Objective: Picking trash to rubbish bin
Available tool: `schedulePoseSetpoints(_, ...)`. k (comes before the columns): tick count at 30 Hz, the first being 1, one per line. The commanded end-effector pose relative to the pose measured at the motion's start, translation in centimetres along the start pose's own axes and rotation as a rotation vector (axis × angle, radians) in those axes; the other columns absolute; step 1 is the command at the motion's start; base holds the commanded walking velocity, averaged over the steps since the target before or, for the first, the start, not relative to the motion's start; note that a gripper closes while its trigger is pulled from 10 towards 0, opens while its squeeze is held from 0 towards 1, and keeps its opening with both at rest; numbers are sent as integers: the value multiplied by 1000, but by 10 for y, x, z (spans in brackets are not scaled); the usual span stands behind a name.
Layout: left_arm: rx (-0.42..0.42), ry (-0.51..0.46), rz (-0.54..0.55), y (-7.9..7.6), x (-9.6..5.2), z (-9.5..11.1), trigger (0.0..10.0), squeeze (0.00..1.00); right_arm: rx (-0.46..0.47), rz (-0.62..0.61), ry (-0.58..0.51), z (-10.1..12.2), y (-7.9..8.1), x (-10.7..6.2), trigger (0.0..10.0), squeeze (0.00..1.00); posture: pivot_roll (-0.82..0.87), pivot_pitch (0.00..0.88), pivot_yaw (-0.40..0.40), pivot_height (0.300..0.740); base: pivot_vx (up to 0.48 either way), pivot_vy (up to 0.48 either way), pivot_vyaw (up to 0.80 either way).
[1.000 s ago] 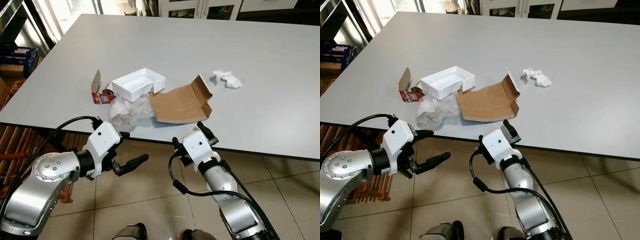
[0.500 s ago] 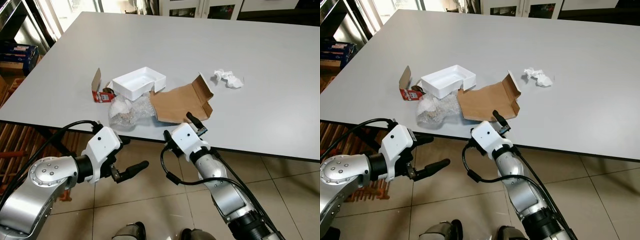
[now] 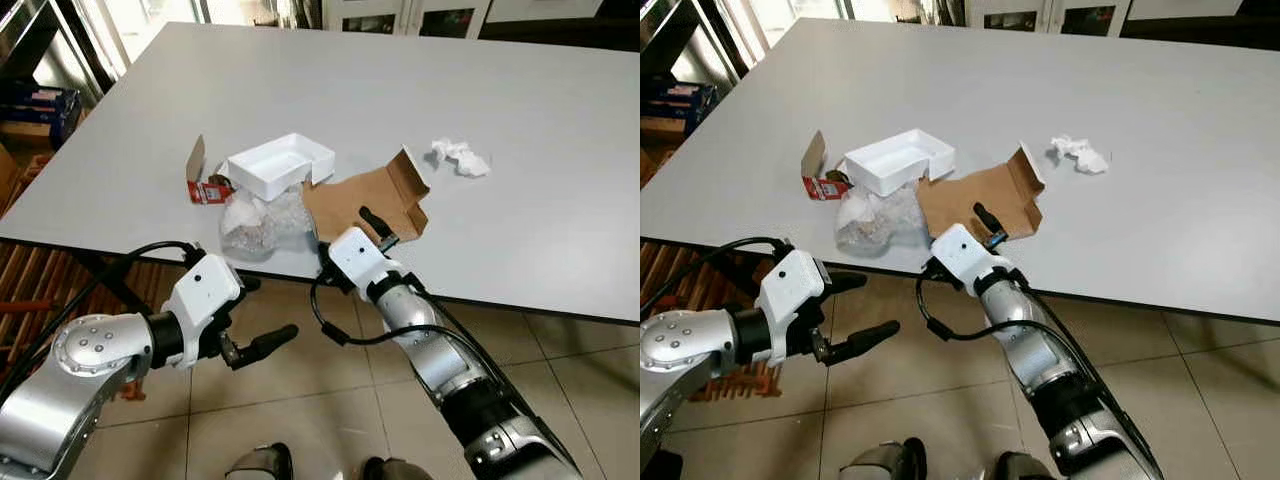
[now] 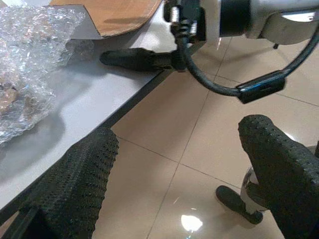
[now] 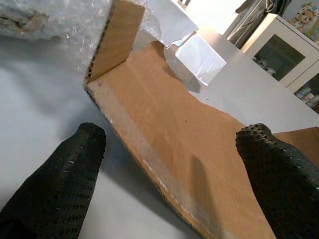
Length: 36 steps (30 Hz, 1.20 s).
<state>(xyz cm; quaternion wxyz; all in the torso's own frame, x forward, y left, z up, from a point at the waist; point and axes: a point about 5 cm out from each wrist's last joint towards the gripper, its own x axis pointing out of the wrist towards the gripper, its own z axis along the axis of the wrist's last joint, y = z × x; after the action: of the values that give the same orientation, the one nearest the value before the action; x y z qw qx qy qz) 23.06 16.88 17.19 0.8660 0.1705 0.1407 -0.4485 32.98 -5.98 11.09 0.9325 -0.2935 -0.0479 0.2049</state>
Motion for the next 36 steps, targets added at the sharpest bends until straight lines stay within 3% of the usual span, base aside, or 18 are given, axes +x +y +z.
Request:
schedulePoseSetpoints(1, 6, -1, -10, -2, -4, 3, 10000, 0, 12, 75, 152, -34, 19, -10, 8353, 0, 178, 213, 36, 740, 0, 0, 0)
schedulePoseSetpoints(2, 6, -1, -11, -2, -4, 3, 10000, 0, 14, 78, 154, -34, 20, -10, 8353, 0, 178, 213, 36, 740, 0, 0, 0)
schedulePoseSetpoints(3, 7, 0, -12, -3, -4, 4, 10000, 0, 32, 85, 158, -35, 21, -10, 0, 0, 178, 213, 36, 740, 0, 0, 0)
schedulePoseSetpoints(6, 10, 1, -16, -3, -4, 4, 10000, 0, 101, 97, 185, -40, 27, -12, 0, 0, 180, 215, 36, 740, 0, 0, 0)
schedulePoseSetpoints(11, 8, 3, -17, -3, -5, 4, 10000, 0, 142, 98, 218, -49, 30, -14, 0, 0, 182, 216, 35, 740, 0, 0, 0)
schedulePoseSetpoints(36, -8, 14, -14, -5, -4, -1, 10000, 0, 178, 70, 262, -64, 29, -18, 0, 0, 180, 221, 39, 740, 0, 0, 0)
